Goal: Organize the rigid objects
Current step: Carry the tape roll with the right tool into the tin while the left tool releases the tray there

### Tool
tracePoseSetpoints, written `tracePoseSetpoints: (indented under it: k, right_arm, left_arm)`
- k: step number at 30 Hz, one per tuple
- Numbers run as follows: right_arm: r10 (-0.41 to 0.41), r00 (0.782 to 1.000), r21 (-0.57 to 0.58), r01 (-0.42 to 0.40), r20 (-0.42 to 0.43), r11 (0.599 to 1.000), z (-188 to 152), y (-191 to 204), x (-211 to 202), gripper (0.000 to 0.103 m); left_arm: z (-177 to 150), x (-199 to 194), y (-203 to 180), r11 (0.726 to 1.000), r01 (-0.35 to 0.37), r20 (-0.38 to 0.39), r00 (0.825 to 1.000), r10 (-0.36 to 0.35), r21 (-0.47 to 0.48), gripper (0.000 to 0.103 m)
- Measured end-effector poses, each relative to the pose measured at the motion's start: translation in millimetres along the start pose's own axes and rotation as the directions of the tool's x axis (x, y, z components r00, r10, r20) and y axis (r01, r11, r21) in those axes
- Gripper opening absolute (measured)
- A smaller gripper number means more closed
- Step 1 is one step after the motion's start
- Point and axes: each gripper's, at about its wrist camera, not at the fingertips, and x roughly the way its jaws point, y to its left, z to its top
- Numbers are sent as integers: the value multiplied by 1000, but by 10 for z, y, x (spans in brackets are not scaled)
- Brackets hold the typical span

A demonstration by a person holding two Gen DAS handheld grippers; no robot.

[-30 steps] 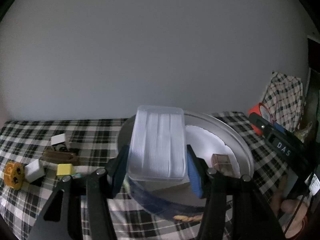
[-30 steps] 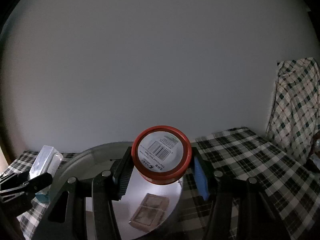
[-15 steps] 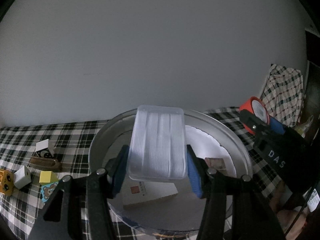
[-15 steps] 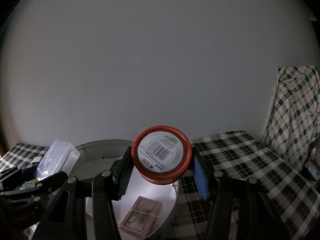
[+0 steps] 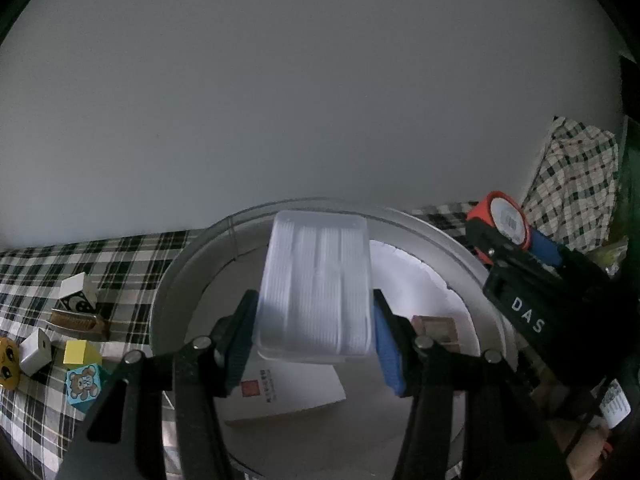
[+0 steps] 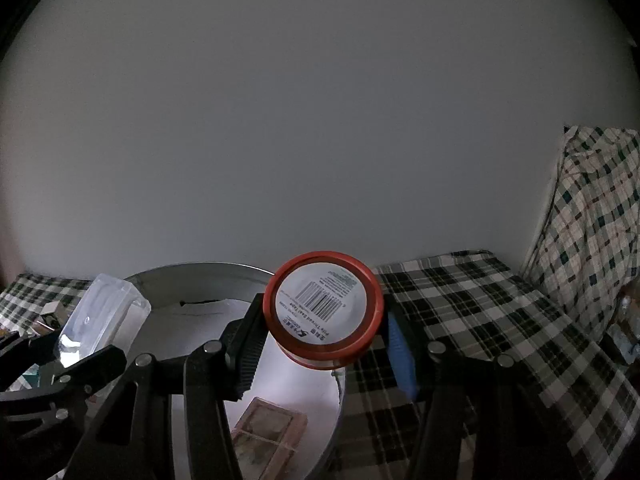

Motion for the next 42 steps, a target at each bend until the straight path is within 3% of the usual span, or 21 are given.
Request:
tracePoseSetpoints:
  k: [25,36,38,40,42]
  right_arm:
    - [24,997,-41,-27,-69,999,-38,85,181,58]
    - [28,990,-70,-38,-140,997,-107,160,302,58]
    - [25,990,-73,-36,-138,997,-114,168,299,58]
    - [19,990,-70,-29,-139,997,-119,168,294,60]
    - [-3,991,-58,-5,-132,998,-108,139,273,70]
  left_arm:
    - [-14,227,-81,997,-73,-73,995,75,26,54]
    - [-33,272,-136,992,-113,-95,988,118,54,54]
    - [-35,228,-126,992,-119,-67,990,122,39,58]
    - [-34,199,-114,989,-142,-49,988,144,35,71]
    - [-35,146,-70,986,-166,-18,986,166,21,85]
